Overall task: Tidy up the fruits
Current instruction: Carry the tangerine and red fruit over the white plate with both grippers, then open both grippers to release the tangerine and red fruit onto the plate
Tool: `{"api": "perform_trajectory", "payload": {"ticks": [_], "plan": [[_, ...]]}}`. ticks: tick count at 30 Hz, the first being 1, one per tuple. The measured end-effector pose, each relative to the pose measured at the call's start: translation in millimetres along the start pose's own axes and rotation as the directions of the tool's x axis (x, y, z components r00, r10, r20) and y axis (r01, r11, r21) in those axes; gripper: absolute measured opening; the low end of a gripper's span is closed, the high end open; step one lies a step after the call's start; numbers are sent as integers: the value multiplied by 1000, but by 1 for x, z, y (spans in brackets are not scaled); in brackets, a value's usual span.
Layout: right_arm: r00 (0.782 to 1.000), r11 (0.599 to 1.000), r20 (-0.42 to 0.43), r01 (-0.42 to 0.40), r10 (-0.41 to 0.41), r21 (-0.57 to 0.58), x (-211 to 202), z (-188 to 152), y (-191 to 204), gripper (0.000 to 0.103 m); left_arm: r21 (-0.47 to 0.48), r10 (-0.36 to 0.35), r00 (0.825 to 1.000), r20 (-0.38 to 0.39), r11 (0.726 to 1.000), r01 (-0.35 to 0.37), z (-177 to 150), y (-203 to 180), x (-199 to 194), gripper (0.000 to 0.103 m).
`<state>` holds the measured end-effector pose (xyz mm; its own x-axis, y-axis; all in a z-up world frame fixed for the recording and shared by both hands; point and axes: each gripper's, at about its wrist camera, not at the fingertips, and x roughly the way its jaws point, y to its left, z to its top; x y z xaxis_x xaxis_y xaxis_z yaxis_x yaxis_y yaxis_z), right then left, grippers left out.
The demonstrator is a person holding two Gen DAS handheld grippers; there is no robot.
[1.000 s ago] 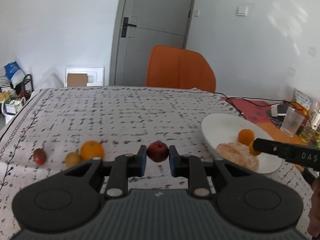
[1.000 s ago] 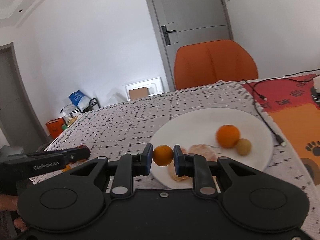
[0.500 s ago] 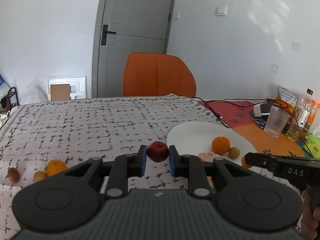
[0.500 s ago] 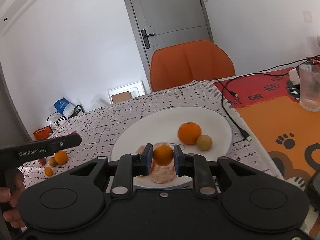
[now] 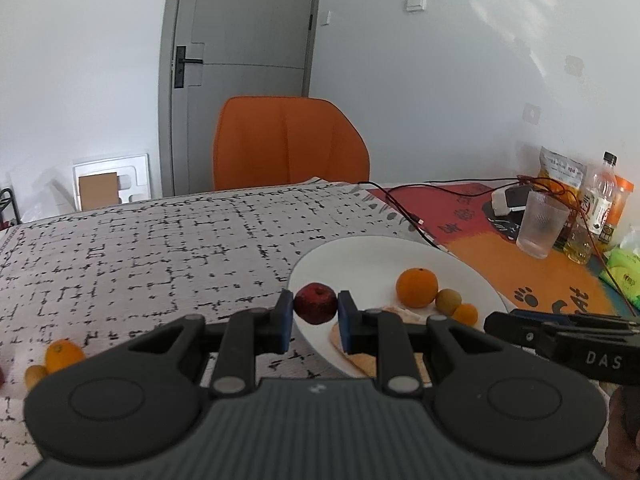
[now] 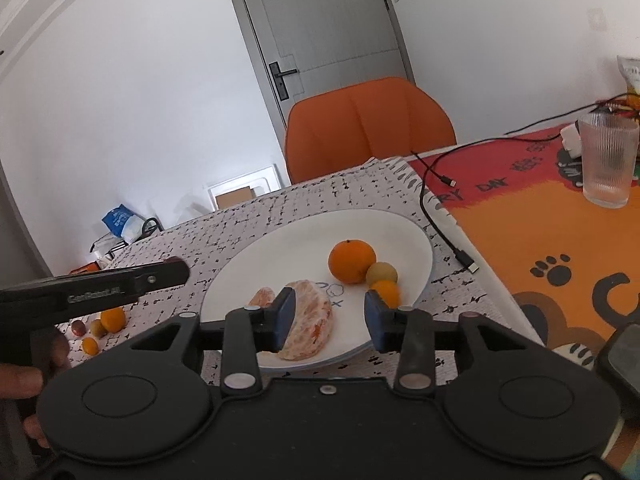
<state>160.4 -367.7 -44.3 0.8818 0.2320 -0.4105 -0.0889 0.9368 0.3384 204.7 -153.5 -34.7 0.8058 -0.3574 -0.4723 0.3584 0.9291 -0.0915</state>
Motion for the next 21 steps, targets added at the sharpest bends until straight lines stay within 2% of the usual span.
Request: {"api": "perform_trajectory", "payload": {"ticks": [3, 7, 10, 12, 15, 18, 19, 21], "plan": [[1000, 1000, 3, -1, 1, 15, -1, 0, -2, 52, 9, -8, 1000, -6, 1000, 8, 2, -5, 7, 22], [1000, 1000, 7, 0, 0, 18, -4, -1, -4, 57, 25, 3, 1000, -8, 1000, -2, 5, -10, 14, 22], [1000, 1000, 11, 2, -3, 12, -4, 0, -3, 68, 28, 16, 1000, -9, 999, -16, 5, -11, 14, 32], [1000, 1000, 15, 1, -1, 6, -4, 0, -2, 75, 28, 25, 1000, -13, 999, -25, 3, -9, 13, 52], [1000, 1000, 23, -4, 4, 9, -4, 1, -1, 82, 31, 51, 999, 16, 998, -52, 0, -6, 6, 68], [1000, 1000, 28, -12, 11, 20, -3, 1, -1, 95, 26, 69, 997, 36, 997, -70, -1, 0, -3, 79], [999, 1000, 31, -11, 10, 20, -3, 1, 0, 100, 22, 77, 996, 40, 997, -78, -1, 3, -5, 79], [999, 1000, 38, -3, 2, 17, -3, 1, 3, 103, 2, 80, 996, 39, 997, -80, -1, 9, -10, 80]]}}
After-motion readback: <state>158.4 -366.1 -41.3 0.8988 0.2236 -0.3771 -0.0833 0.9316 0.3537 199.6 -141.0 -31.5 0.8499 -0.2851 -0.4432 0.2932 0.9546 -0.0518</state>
